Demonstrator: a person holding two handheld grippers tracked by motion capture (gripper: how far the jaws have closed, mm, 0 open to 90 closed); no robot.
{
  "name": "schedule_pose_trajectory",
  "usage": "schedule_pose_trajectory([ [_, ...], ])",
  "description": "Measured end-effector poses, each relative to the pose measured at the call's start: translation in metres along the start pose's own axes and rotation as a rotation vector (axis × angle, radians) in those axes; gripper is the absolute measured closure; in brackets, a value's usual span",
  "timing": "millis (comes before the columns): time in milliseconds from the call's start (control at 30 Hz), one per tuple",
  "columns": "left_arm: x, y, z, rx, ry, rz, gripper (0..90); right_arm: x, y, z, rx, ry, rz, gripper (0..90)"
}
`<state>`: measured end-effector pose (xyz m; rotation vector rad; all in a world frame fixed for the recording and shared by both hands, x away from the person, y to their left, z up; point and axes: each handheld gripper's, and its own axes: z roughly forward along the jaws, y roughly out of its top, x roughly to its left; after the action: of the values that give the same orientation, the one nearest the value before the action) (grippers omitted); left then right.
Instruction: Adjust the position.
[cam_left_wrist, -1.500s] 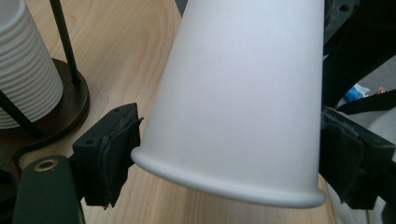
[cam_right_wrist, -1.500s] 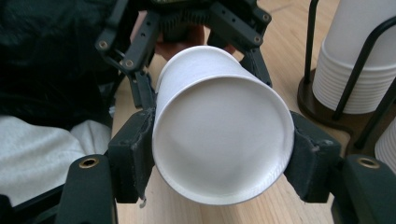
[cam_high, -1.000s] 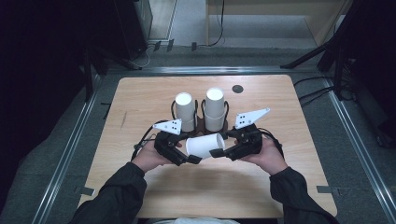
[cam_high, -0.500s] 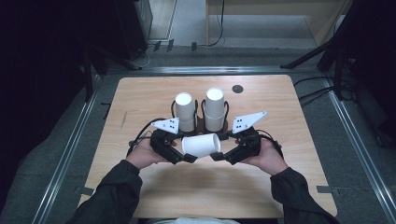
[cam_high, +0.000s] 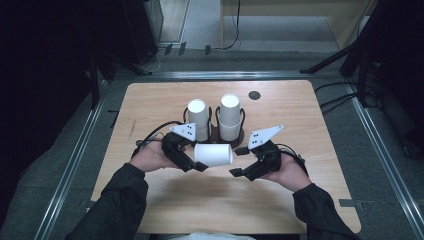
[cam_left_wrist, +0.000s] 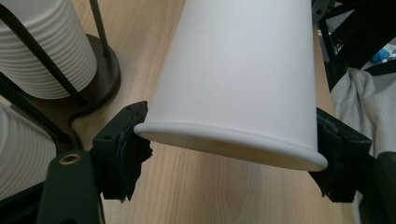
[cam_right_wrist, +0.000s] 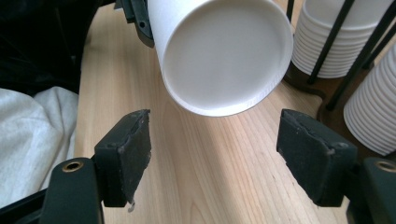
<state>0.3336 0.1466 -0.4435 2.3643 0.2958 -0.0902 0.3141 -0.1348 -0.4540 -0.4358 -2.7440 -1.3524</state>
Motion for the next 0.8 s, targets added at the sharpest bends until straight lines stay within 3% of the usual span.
schedule_pose_trajectory([
  [300,0.005,0.005,0.015,0.104,-0.003,-0.001,23.2,-0.002,-0.009,0.004,0.050,-0.028,-0.002,26.7],
  [800,0.000,0.007,0.040,0.263,-0.029,0.018,23.2,-0.002,-0.007,0.022,0.093,-0.010,-0.019,26.7],
])
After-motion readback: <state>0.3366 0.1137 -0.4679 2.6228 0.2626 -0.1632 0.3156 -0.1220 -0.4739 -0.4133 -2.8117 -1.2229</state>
